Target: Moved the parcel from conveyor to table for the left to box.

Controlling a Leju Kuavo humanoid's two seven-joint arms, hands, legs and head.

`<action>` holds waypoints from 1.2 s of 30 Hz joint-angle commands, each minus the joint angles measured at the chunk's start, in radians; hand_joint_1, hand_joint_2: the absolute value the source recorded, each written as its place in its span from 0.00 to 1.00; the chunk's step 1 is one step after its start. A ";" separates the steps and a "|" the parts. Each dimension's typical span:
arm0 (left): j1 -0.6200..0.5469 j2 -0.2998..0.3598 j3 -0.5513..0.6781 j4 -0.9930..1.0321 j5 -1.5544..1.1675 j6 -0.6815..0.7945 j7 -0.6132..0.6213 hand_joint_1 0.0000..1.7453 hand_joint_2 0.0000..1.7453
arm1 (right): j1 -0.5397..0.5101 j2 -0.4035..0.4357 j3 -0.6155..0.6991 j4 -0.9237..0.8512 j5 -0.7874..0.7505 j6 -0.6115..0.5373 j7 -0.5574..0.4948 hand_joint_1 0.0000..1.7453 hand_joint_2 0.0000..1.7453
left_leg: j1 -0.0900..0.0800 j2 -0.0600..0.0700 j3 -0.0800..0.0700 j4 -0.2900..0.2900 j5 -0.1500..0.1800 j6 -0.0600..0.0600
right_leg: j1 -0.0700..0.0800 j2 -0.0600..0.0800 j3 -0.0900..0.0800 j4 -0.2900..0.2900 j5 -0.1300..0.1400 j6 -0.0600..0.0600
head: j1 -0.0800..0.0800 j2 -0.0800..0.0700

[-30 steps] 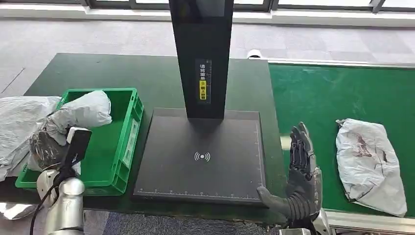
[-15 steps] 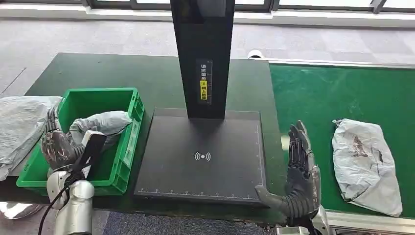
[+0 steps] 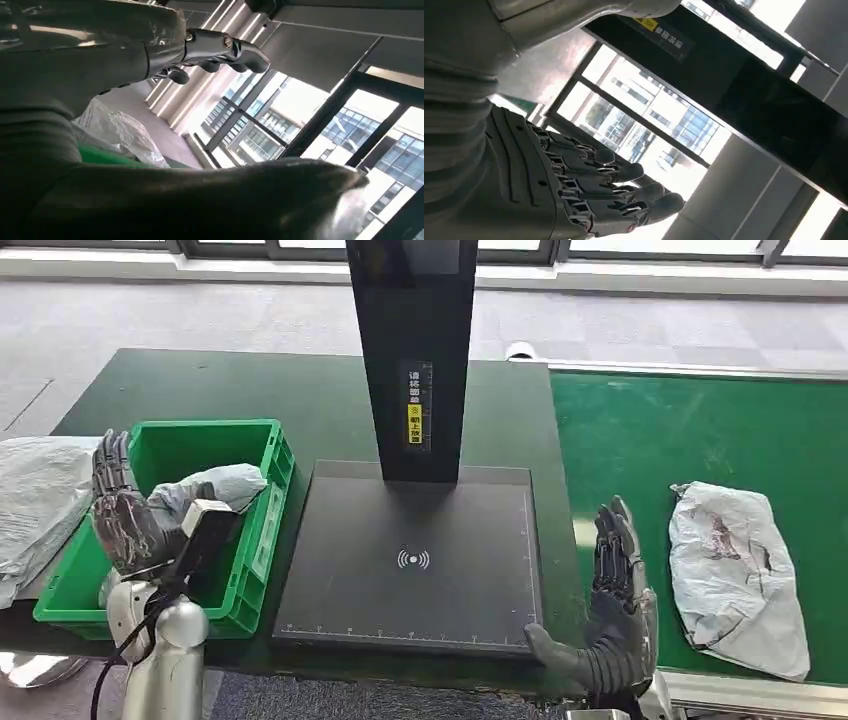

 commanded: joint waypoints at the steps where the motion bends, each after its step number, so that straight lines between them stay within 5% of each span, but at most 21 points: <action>1: 0.016 -0.005 -0.039 -0.027 0.023 0.025 0.000 0.00 0.00 | -0.005 -0.021 0.014 0.047 -0.001 0.001 0.003 0.00 1.00 | 0.000 0.000 0.001 -0.001 0.000 0.001 | 0.000 0.000 0.002 -0.002 0.000 0.000 | 0.000 0.000; 11: 0.143 -0.017 -0.133 -0.189 0.249 0.039 -0.083 0.00 0.00 | -0.059 0.016 -0.048 0.183 0.044 0.003 0.003 0.00 1.00 | 0.000 0.002 0.002 -0.002 0.000 0.001 | 0.000 0.002 0.002 -0.002 0.001 0.000 | 0.000 0.000; 14: 0.237 -0.027 -0.244 -0.268 0.574 -0.112 -0.218 0.00 0.00 | -0.124 0.037 -0.156 0.336 0.173 -0.099 0.111 0.00 1.00 | 0.001 0.004 0.003 -0.002 -0.001 0.001 | 0.000 0.003 0.002 -0.003 0.001 0.000 | 0.000 0.000; 15: 0.269 -0.011 -0.309 -0.280 0.755 -0.266 -0.251 0.00 0.00 | -0.132 0.036 -0.210 0.387 0.223 -0.143 0.154 0.00 1.00 | 0.000 0.004 0.003 -0.002 0.000 0.001 | 0.000 0.003 0.003 -0.003 0.001 0.001 | 0.000 0.000; 18: 0.326 -0.002 -0.411 -0.266 0.919 -0.468 -0.275 0.00 0.00 | -0.125 0.028 -0.322 0.441 0.250 -0.164 0.170 0.00 1.00 | 0.000 -0.001 0.004 -0.004 0.001 0.002 | -0.001 -0.002 0.005 -0.005 0.001 0.001 | 0.000 0.000; 24: 0.353 0.002 -0.451 -0.275 0.916 -0.467 -0.292 0.00 0.00 | -0.105 0.046 -0.365 0.415 0.281 -0.143 0.174 0.00 1.00 | -0.001 0.001 0.002 -0.001 -0.002 0.003 | -0.003 -0.001 0.002 -0.002 -0.001 0.002 | 0.000 0.000; 26: 0.379 0.002 -0.487 -0.292 0.907 -0.514 -0.318 0.00 0.00 | -0.110 0.048 -0.407 0.446 0.379 -0.161 0.262 0.00 1.00 | -0.001 0.001 0.003 -0.003 -0.002 0.003 | -0.003 -0.001 0.004 -0.004 0.000 0.001 | 0.000 0.000; 33: 0.402 0.049 -0.634 -0.365 0.881 -0.491 -0.374 0.00 0.00 | -0.260 0.011 -0.533 0.749 0.548 -0.197 0.343 0.00 1.00 | -0.002 0.000 0.002 -0.002 -0.002 0.003 | -0.003 -0.002 0.003 -0.003 0.000 0.002 | 0.000 0.000; 36: 0.398 0.055 -0.638 -0.375 0.934 -0.640 -0.374 0.00 0.00 | -0.295 -0.007 -0.572 0.799 0.616 -0.208 0.396 0.00 1.00 | -0.002 0.001 0.001 -0.001 -0.001 0.003 | -0.003 0.000 0.002 -0.003 0.000 0.002 | 0.000 0.000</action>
